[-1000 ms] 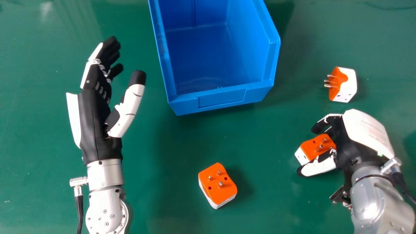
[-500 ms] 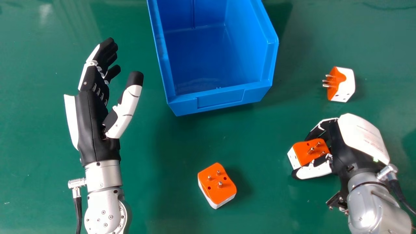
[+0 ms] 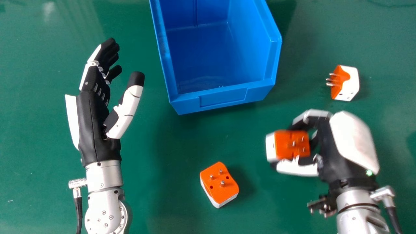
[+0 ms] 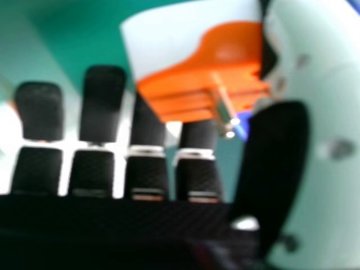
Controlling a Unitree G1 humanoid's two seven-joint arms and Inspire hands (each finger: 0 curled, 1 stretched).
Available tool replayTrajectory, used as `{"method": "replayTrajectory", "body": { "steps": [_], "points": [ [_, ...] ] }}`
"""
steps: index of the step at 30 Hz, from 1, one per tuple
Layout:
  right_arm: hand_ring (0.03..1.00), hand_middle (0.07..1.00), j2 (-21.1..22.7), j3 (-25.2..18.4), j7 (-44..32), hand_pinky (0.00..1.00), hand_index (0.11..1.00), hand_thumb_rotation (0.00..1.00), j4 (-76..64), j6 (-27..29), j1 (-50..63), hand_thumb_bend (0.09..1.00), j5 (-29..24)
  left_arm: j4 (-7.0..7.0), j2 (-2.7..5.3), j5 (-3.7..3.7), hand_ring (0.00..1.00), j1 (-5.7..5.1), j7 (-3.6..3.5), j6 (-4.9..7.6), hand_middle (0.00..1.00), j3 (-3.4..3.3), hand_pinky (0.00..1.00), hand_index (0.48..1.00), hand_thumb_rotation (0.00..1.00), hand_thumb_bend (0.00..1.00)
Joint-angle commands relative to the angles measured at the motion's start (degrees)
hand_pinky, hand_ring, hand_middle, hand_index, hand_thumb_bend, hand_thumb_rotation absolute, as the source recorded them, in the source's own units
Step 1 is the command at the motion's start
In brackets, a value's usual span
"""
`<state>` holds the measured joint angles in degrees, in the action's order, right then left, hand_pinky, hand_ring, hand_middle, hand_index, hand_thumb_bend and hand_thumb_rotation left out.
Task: Pick all objects and put in blue box
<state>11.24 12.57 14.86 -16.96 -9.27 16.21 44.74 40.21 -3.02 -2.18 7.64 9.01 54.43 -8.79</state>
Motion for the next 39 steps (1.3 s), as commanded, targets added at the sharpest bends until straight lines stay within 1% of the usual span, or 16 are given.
{"method": "replayTrajectory", "body": {
  "steps": [1, 3, 6, 10, 15, 17, 18, 22, 25, 28, 32, 34, 35, 37, 38, 39],
  "points": [
    [0.377, 0.493, -0.6, -1.0, 5.6, 0.25, 0.513, 0.00, -1.5, 4.5, 0.9, 0.496, -0.3, -0.68, 0.05, -0.34, 0.86, 0.06, 0.15, 0.89, 0.85, -0.09, 0.83, 0.813, 0.51, 0.68],
    [0.373, 0.484, -1.1, -1.1, 10.2, 0.25, 0.510, 0.00, -0.5, 8.3, 1.0, 0.494, -0.2, -0.67, 0.11, -0.36, 0.86, 0.06, 0.18, 0.83, 0.85, -0.05, 0.83, 0.813, 0.51, 0.68],
    [0.380, 0.486, -1.3, -1.1, 16.2, 0.27, 0.511, 0.00, 1.9, 13.8, 0.2, 0.494, 0.1, -0.56, 0.12, -0.95, 0.86, 0.11, 0.70, 0.76, 0.85, -0.02, 0.83, 0.814, 0.51, 0.68],
    [0.384, 0.491, -3.0, -0.4, 23.8, 0.28, 0.512, 0.00, 6.0, 22.2, -1.2, 0.494, -1.2, -0.27, 0.18, -1.28, 0.86, 0.19, 1.22, 0.97, 0.85, 0.11, 0.83, 0.814, 0.51, 0.68],
    [0.403, 0.510, -3.6, 1.0, 28.7, 0.29, 0.499, 0.00, 9.8, 28.7, -3.5, 0.494, 0.2, -0.19, 0.19, -1.79, 0.86, 0.26, 1.81, 0.86, 0.85, 0.09, 0.82, 0.814, 0.51, 0.68],
    [0.409, 0.515, -4.0, 1.8, 30.3, 0.29, 0.495, 0.00, 10.7, 30.2, -4.2, 0.494, 1.1, 0.06, 0.16, -1.87, 0.86, 0.38, 1.81, 1.02, 0.85, 0.12, 0.82, 0.813, 0.51, 0.68],
    [0.409, 0.515, -4.3, 2.2, 30.7, 0.29, 0.495, 0.00, 11.0, 30.7, -4.5, 0.494, 1.4, 0.20, 0.16, -1.85, 0.86, 0.46, 1.79, 1.09, 0.85, 0.14, 0.82, 0.813, 0.51, 0.68],
    [0.417, 0.526, -4.9, 3.5, 32.1, 0.30, 0.491, 0.00, 11.5, 32.2, -5.9, 0.493, 3.1, 0.55, 0.16, -2.10, 0.86, 0.76, 2.17, 1.11, 0.85, 0.12, 0.82, 0.814, 0.51, 0.68],
    [0.423, 0.533, -5.1, 4.1, 32.5, 0.30, 0.487, 0.00, 11.5, 32.5, -7.7, 0.493, 4.5, 0.82, 0.16, -1.74, 0.86, 1.14, 1.97, 1.39, 0.85, 0.13, 0.82, 0.813, 0.51, 0.68],
    [0.425, 0.535, -5.5, 4.3, 31.7, 0.30, 0.486, 0.00, 10.8, 31.9, -10.4, 0.493, 5.8, 0.81, -0.01, -2.33, 0.86, 1.39, 2.35, 1.09, 0.85, 0.16, 0.82, 0.812, 0.51, 0.68],
    [0.425, 0.537, -5.2, 4.4, 30.2, 0.30, 0.487, 0.00, 10.2, 31.1, -14.8, 0.493, 7.7, 0.89, 0.05, -2.72, 0.86, 1.86, 2.91, 0.96, 0.85, 0.21, 0.82, 0.812, 0.51, 0.68],
    [0.425, 0.538, -5.2, 4.4, 29.3, 0.30, 0.488, 0.00, 10.5, 30.5, -17.4, 0.493, 8.4, 1.16, 0.22, -2.26, 0.86, 2.23, 2.74, 1.18, 0.85, 0.21, 0.82, 0.812, 0.51, 0.68],
    [0.425, 0.538, -5.0, 4.3, 29.1, 0.30, 0.488, 0.00, 11.2, 30.6, -19.0, 0.493, 8.6, 1.24, 0.27, -2.22, 0.86, 2.40, 2.75, 1.15, 0.85, 0.20, 0.82, 0.812, 0.51, 0.68],
    [0.425, 0.539, -4.5, 4.2, 28.1, 0.30, 0.488, 0.00, 12.8, 30.8, -22.4, 0.493, 8.4, 1.16, 0.20, -2.76, 0.86, 2.60, 3.16, 0.87, 0.85, 0.20, 0.82, 0.812, 0.51, 0.68],
    [0.428, 0.538, -4.4, 4.1, 27.6, 0.30, 0.489, 0.00, 13.5, 30.7, -23.8, 0.493, 8.1, 1.11, 0.19, -2.83, 0.86, 2.68, 3.22, 0.75, 0.85, 0.20, 0.82, 0.812, 0.51, 0.68],
    [0.428, 0.538, -4.2, 4.1, 27.1, 0.30, 0.489, 0.00, 14.2, 30.4, -25.0, 0.493, 8.0, 1.04, 0.23, -2.62, 0.86, 2.74, 3.09, 0.68, 0.85, 0.20, 0.82, 0.812, 0.51, 0.68]
  ]
}}
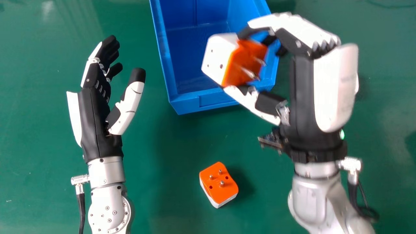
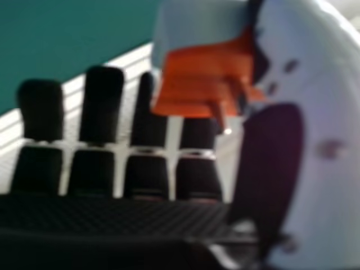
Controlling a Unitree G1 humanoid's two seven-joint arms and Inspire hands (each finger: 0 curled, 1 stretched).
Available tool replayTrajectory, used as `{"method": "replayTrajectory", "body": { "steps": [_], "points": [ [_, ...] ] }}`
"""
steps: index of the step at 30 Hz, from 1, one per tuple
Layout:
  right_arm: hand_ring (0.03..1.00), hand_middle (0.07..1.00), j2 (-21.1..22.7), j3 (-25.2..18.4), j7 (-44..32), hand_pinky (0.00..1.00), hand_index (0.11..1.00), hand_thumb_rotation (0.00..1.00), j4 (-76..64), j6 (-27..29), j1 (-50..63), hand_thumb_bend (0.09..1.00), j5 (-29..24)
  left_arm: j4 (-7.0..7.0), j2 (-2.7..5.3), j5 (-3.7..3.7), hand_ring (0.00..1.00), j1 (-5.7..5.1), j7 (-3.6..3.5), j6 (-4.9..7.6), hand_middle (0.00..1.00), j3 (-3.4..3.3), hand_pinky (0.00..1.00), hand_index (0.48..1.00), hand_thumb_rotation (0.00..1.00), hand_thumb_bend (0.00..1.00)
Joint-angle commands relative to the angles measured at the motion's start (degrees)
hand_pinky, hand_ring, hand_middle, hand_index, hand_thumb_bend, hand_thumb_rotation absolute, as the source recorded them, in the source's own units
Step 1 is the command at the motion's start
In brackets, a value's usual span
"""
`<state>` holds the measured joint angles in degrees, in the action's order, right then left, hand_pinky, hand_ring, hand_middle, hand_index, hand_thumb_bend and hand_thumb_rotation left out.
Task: Pick all objects and put in blue box
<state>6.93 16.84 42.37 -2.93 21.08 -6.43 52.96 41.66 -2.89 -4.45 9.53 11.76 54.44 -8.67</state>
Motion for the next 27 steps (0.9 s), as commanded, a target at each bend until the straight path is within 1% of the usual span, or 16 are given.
{"method": "replayTrajectory", "body": {
  "steps": [1, 3, 6, 8, 10, 13, 14, 18, 21, 24, 26, 27],
  "points": [
    [0.429, 0.540, 0.3, -0.3, -0.8, 0.30, 0.490, 0.00, 0.8, -0.2, -3.6, 0.493, -0.2, -0.41, 0.17, -0.09, 0.86, 0.96, 0.21, 0.60, 0.85, 0.06, 0.82, 0.812, 0.51, 0.67],
    [0.431, 0.542, 0.8, -0.4, -1.5, 0.30, 0.491, 0.00, 1.9, -0.5, -5.5, 0.493, -0.3, -0.45, 0.28, 0.12, 0.86, 1.12, 0.17, 0.42, 0.85, 0.03, 0.82, 0.812, 0.51, 0.67],
    [0.435, 0.543, 2.5, -0.3, -1.4, 0.30, 0.492, 0.00, 5.2, 0.4, -10.7, 0.493, 0.5, -0.41, 0.22, -0.30, 0.86, 1.37, 0.62, 0.26, 0.85, -0.06, 0.82, 0.812, 0.51, 0.67],
    [0.438, 0.542, 3.6, -0.1, -1.8, 0.30, 0.493, 0.00, 8.1, 1.1, -14.8, 0.493, 0.4, -0.35, 0.17, -0.46, 0.86, 1.59, 0.75, 0.13, 0.85, -0.01, 0.82, 0.812, 0.51, 0.67],
    [0.441, 0.541, 4.5, 0.4, -2.1, 0.30, 0.494, 0.00, 11.4, 1.0, -19.1, 0.493, 1.2, -0.13, 0.17, 0.07, 0.86, 1.91, 0.35, 0.35, 0.85, 0.09, 0.82, 0.811, 0.51, 0.68],
    [0.448, 0.536, 5.8, 1.4, -3.7, 0.30, 0.497, 0.00, 15.6, 0.0, -24.5, 0.493, 2.4, 0.09, 0.15, 0.46, 0.86, 2.27, 0.14, 0.54, 0.85, 0.11, 0.82, 0.811, 0.51, 0.67],
    [0.448, 0.536, 6.1, 1.8, -4.2, 0.30, 0.497, 0.00, 17.2, -0.7, -26.3, 0.493, 2.9, 0.18, 0.12, 0.47, 0.86, 2.41, 0.19, 0.56, 0.85, 0.08, 0.82, 0.811, 0.51, 0.67],
    [0.450, 0.533, 7.4, 3.8, -2.9, 0.30, 0.499, 0.00, 26.8, -2.4, -34.4, 0.493, 5.6, 0.39, -0.12, -0.02, 0.86, 2.73, 0.51, 0.59, 0.85, 0.15, 0.82, 0.811, 0.51, 0.67],
    [0.455, 0.525, 8.0, 5.4, -1.6, 0.31, 0.494, 0.00, 35.4, -2.5, -39.9, 0.495, 6.4, 0.60, -0.15, 0.03, 0.86, 2.89, 0.43, 0.80, 0.85, 0.16, 0.82, 0.811, 0.51, 0.67],
    [0.457, 0.525, 8.6, 7.7, -1.2, 0.31, 0.492, 0.00, 41.5, -3.3, -43.8, 0.495, 7.3, 0.70, -0.26, -0.16, 0.86, 2.96, 0.54, 0.81, 0.85, 0.17, 0.82, 0.811, 0.51, 0.66],
    [0.457, 0.525, 8.8, 9.2, -1.8, 0.31, 0.492, 0.00, 44.2, -4.9, -45.6, 0.495, 8.2, 0.79, -0.31, -0.31, 0.86, 2.97, 0.66, 0.77, 0.85, 0.18, 0.82, 0.811, 0.51, 0.66],
    [0.458, 0.527, 8.7, 9.9, -1.9, 0.31, 0.492, 0.00, 45.5, -5.6, -46.4, 0.495, 8.5, 0.80, -0.32, -0.25, 0.86, 2.96, 0.60, 0.72, 0.85, 0.20, 0.82, 0.812, 0.50, 0.66]
  ]
}}
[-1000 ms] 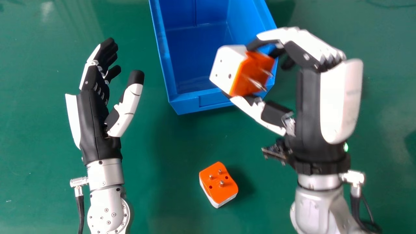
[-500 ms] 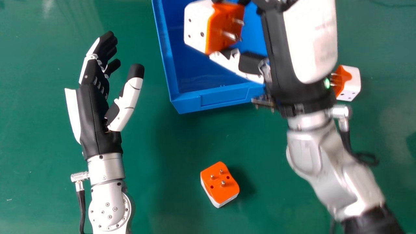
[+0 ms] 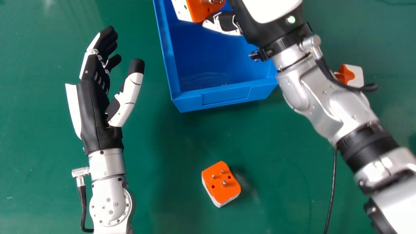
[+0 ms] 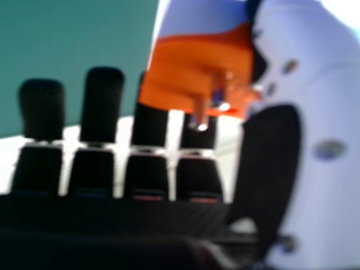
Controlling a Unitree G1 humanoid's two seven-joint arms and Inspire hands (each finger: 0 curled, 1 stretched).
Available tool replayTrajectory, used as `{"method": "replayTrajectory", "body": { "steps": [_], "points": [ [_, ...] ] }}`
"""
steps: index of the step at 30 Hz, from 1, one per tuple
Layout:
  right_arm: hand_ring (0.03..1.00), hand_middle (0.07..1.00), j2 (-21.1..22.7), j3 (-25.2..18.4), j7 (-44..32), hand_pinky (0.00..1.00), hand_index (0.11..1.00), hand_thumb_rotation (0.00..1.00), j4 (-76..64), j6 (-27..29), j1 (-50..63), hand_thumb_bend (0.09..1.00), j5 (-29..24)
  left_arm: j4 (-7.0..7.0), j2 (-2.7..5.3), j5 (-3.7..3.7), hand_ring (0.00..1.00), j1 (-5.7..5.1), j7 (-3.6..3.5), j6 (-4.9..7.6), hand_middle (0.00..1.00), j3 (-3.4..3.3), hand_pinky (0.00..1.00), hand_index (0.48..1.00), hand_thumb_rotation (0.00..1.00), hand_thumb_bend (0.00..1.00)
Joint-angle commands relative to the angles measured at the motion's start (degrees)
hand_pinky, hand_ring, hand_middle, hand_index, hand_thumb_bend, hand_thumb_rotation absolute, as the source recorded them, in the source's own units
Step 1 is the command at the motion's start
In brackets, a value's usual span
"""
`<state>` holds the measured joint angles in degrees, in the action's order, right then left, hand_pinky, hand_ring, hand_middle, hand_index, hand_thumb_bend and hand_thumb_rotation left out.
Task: Pick all objects and put in blue box
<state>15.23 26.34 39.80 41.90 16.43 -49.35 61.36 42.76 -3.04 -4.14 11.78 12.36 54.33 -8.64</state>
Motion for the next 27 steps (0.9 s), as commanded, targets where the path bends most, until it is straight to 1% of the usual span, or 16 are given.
{"method": "replayTrajectory", "body": {
  "steps": [1, 3, 6, 9, 10, 12, 15, 16, 17, 19, 21, 24, 27],
  "points": [
    [0.458, 0.527, 0.3, 0.9, 0.5, 0.31, 0.492, 0.00, 2.0, -1.6, -4.2, 0.495, 0.2, -0.36, -0.18, -0.52, 0.86, 0.67, -0.05, 0.73, 0.85, 0.19, 0.82, 0.812, 0.50, 0.66],
    [0.456, 0.528, 0.4, 2.1, 0.5, 0.31, 0.496, 0.00, 4.2, -2.5, -5.3, 0.495, 0.3, -0.55, -0.26, -0.62, 0.86, 0.57, 0.03, 0.67, 0.85, 0.17, 0.82, 0.812, 0.50, 0.66],
    [0.445, 0.524, 0.5, 3.4, 0.2, 0.30, 0.508, 0.00, 6.1, -3.5, -6.3, 0.494, 0.0, -0.47, -0.34, -0.37, 0.86, 0.61, -0.02, 0.79, 0.85, 0.01, 0.82, 0.812, 0.51, 0.66],
    [0.443, 0.521, 0.7, 4.4, -0.5, 0.29, 0.516, 0.00, 7.2, -4.3, -7.1, 0.493, -0.2, -0.33, -0.42, -0.06, 0.86, 0.69, -0.31, 0.81, 0.85, -0.03, 0.82, 0.812, 0.51, 0.66],
    [0.443, 0.521, 0.9, 4.7, -1.1, 0.29, 0.516, 0.00, 7.5, -4.7, -7.3, 0.493, -0.1, -0.23, -0.45, -0.07, 0.86, 0.75, -0.36, 0.86, 0.85, -0.01, 0.82, 0.812, 0.51, 0.66],
    [0.440, 0.517, 1.1, 5.2, -1.8, 0.29, 0.523, 0.00, 8.3, -4.6, -7.8, 0.493, -0.4, -0.06, -0.53, -0.36, 0.86, 0.83, -0.14, 0.84, 0.85, 0.01, 0.82, 0.813, 0.51, 0.66],
    [0.439, 0.514, 1.7, 6.5, -4.1, 0.29, 0.529, 0.00, 9.3, -4.3, -8.7, 0.493, -0.2, 0.27, -0.61, -0.26, 0.86, 1.00, -0.27, 0.87, 0.85, 0.03, 0.83, 0.813, 0.51, 0.66],
    [0.438, 0.511, 1.8, 6.9, -4.5, 0.29, 0.534, 0.00, 9.8, -4.2, -9.0, 0.492, -0.1, 0.32, -0.60, -0.21, 0.86, 1.07, -0.23, 0.82, 0.85, 0.00, 0.83, 0.813, 0.51, 0.66],
    [0.438, 0.511, 1.9, 7.3, -4.9, 0.29, 0.534, 0.00, 10.2, -4.0, -9.2, 0.492, -0.2, 0.41, -0.54, 0.00, 0.86, 1.17, -0.29, 0.86, 0.85, -0.05, 0.83, 0.813, 0.51, 0.66],
    [0.439, 0.510, 2.2, 8.2, -5.3, 0.29, 0.537, 0.00, 10.9, -3.6, -9.6, 0.493, -0.1, 0.55, -0.59, 0.05, 0.86, 1.34, -0.32, 0.90, 0.85, -0.04, 0.83, 0.814, 0.51, 0.66],
    [0.439, 0.508, 2.3, 9.0, -5.6, 0.29, 0.540, 0.00, 11.8, -3.2, -9.9, 0.493, 0.0, 0.71, -0.69, -0.09, 0.86, 1.48, -0.27, 0.87, 0.85, 0.02, 0.83, 0.814, 0.51, 0.66],
    [0.439, 0.506, 2.3, 10.0, -6.9, 0.29, 0.543, 0.00, 13.2, -2.4, -10.5, 0.493, -0.2, 1.00, -0.74, -0.52, 0.86, 1.77, 0.15, 0.80, 0.85, 0.02, 0.83, 0.814, 0.51, 0.66],
    [0.439, 0.507, 2.5, 11.3, -7.3, 0.29, 0.541, 0.00, 14.9, -1.3, -11.1, 0.493, 0.0, 1.16, -0.80, -0.69, 0.86, 2.00, 0.22, 1.05, 0.85, 0.03, 0.83, 0.814, 0.51, 0.66]
  ]
}}
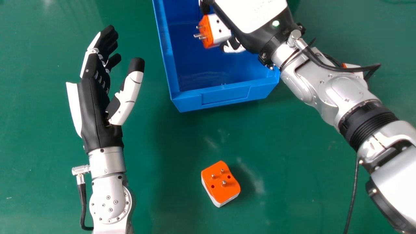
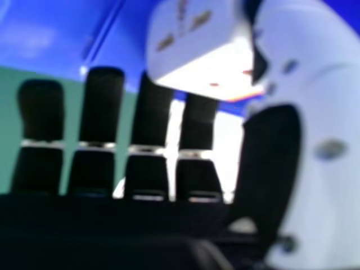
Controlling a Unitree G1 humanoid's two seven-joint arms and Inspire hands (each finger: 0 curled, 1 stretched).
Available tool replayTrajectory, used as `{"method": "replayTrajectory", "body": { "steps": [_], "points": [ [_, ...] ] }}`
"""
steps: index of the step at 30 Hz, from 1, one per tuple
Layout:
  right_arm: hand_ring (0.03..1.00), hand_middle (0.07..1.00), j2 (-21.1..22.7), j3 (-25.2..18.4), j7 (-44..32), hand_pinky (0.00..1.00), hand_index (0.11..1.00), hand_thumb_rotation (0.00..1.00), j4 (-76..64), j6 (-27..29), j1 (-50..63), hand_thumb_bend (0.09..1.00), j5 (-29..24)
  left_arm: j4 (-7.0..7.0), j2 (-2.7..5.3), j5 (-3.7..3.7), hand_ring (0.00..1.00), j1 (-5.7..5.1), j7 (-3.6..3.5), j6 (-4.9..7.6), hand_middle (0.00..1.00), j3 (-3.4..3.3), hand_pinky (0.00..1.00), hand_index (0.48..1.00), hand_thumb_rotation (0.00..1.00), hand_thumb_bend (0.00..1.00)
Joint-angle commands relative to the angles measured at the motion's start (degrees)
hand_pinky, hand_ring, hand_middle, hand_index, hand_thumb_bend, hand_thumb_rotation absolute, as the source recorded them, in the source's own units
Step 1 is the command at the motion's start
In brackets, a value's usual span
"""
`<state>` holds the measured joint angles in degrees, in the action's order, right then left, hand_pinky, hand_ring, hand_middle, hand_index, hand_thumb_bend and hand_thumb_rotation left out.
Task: Pick all objects and put in blue box
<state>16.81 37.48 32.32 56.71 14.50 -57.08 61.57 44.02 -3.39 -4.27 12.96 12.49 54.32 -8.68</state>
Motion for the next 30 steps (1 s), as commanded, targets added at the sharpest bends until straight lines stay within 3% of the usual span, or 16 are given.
{"method": "replayTrajectory", "body": {
  "steps": [1, 8, 14, 21, 26, 30],
  "points": [
    [0.440, 0.506, 1.0, 0.5, 0.1, 0.29, 0.539, 0.00, 0.6, 1.0, -3.5, 0.494, -0.2, -0.08, -0.47, -0.54, 0.86, 0.90, 0.06, 1.14, 0.85, 0.06, 0.83, 0.814, 0.51, 0.66],
    [0.446, 0.525, 2.0, 3.3, -0.2, 0.30, 0.521, 0.00, 3.1, 2.1, -4.3, 0.494, 0.4, 0.27, -0.45, -0.64, 0.86, 1.35, 0.18, 0.98, 0.85, 0.07, 0.82, 0.814, 0.51, 0.66],
    [0.442, 0.528, 2.4, 4.6, 2.3, 0.30, 0.520, 0.00, 4.5, 2.1, -4.7, 0.494, 1.3, 0.56, -0.02, -0.09, 0.86, 2.18, -0.41, 1.01, 0.85, 0.41, 0.82, 0.815, 0.52, 0.66],
    [0.445, 0.529, 2.5, 5.1, 2.1, 0.30, 0.517, 0.00, 5.6, 1.5, -4.9, 0.494, 1.3, 0.95, -0.06, -0.90, 0.86, 3.00, 0.16, 1.00, 0.85, 0.70, 0.82, 0.817, 0.51, 0.65],
    [0.444, 0.528, 3.1, 5.1, 2.4, 0.30, 0.518, 0.00, 5.3, 2.6, -5.3, 0.494, 1.2, 0.65, 0.27, 0.20, 0.86, 3.25, -0.40, 0.74, 0.86, 0.61, 0.83, 0.819, 0.50, 0.64],
    [0.442, 0.534, 4.0, 5.1, 3.2, 0.30, 0.518, 0.00, 4.4, 2.7, -5.6, 0.493, 1.6, 0.36, 0.25, -0.12, 0.87, 3.39, -0.13, 0.43, 0.86, 0.68, 0.83, 0.819, 0.50, 0.64]
  ]
}}
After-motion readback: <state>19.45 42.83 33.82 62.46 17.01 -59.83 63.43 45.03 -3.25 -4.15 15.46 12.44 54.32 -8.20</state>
